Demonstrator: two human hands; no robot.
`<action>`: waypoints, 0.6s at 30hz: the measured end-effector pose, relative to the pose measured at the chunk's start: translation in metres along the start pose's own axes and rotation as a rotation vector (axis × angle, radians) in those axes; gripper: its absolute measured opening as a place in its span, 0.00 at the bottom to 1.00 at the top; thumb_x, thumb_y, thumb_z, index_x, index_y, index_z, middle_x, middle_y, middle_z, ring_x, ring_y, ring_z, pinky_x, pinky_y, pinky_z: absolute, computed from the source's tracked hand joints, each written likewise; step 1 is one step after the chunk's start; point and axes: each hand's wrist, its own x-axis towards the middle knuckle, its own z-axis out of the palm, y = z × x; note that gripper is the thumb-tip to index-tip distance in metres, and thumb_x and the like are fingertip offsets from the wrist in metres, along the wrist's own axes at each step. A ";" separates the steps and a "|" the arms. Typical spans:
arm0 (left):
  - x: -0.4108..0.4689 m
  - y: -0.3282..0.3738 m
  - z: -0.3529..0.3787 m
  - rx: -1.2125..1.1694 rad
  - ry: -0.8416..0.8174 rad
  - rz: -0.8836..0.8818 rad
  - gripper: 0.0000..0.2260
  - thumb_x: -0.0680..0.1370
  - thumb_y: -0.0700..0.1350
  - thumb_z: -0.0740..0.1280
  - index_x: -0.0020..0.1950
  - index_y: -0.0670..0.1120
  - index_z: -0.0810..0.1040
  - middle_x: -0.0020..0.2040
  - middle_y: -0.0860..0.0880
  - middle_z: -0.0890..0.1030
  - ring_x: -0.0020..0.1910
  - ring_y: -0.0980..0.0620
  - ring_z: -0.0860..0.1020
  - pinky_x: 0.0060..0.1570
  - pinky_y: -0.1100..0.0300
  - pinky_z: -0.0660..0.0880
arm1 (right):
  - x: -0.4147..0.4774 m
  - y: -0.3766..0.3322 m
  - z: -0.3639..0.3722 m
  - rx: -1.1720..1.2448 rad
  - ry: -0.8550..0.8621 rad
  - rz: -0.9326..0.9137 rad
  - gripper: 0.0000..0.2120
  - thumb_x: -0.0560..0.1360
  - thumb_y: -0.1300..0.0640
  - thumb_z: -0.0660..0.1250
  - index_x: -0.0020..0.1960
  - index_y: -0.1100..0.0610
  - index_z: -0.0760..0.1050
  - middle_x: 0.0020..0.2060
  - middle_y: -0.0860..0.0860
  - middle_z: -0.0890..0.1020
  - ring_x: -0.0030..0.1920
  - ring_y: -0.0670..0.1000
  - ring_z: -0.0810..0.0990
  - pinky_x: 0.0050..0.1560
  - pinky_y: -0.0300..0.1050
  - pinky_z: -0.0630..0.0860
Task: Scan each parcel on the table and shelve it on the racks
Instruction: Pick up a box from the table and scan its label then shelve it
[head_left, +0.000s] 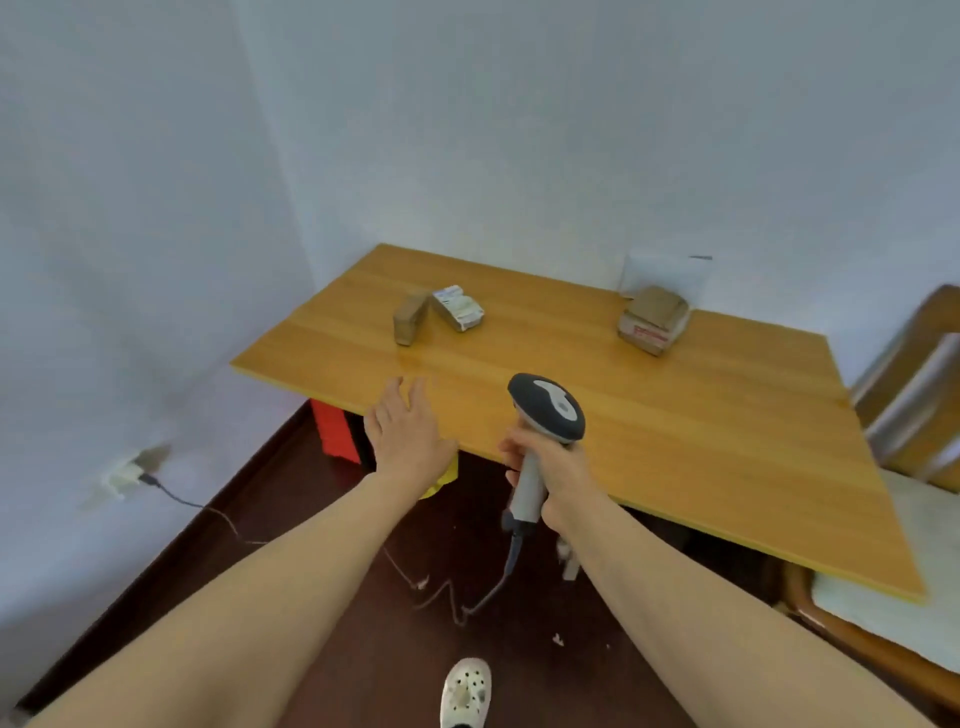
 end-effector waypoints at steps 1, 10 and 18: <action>0.017 0.014 0.008 -0.013 -0.029 0.028 0.40 0.75 0.53 0.69 0.78 0.45 0.48 0.76 0.41 0.48 0.76 0.40 0.50 0.73 0.46 0.47 | 0.014 -0.011 -0.008 0.014 0.031 -0.009 0.03 0.74 0.63 0.71 0.43 0.59 0.78 0.36 0.56 0.82 0.33 0.51 0.79 0.35 0.45 0.75; 0.151 0.121 0.057 -0.049 -0.200 0.256 0.40 0.75 0.53 0.69 0.78 0.45 0.49 0.76 0.42 0.48 0.75 0.39 0.51 0.73 0.47 0.51 | 0.112 -0.099 -0.059 0.209 0.237 0.016 0.09 0.75 0.57 0.71 0.52 0.60 0.77 0.38 0.58 0.83 0.31 0.53 0.81 0.34 0.45 0.78; 0.201 0.205 0.116 -0.058 -0.356 0.368 0.41 0.73 0.54 0.70 0.77 0.44 0.50 0.74 0.42 0.51 0.73 0.39 0.55 0.71 0.48 0.54 | 0.176 -0.123 -0.128 0.320 0.414 0.080 0.07 0.75 0.57 0.70 0.49 0.59 0.76 0.37 0.57 0.83 0.30 0.52 0.80 0.30 0.42 0.74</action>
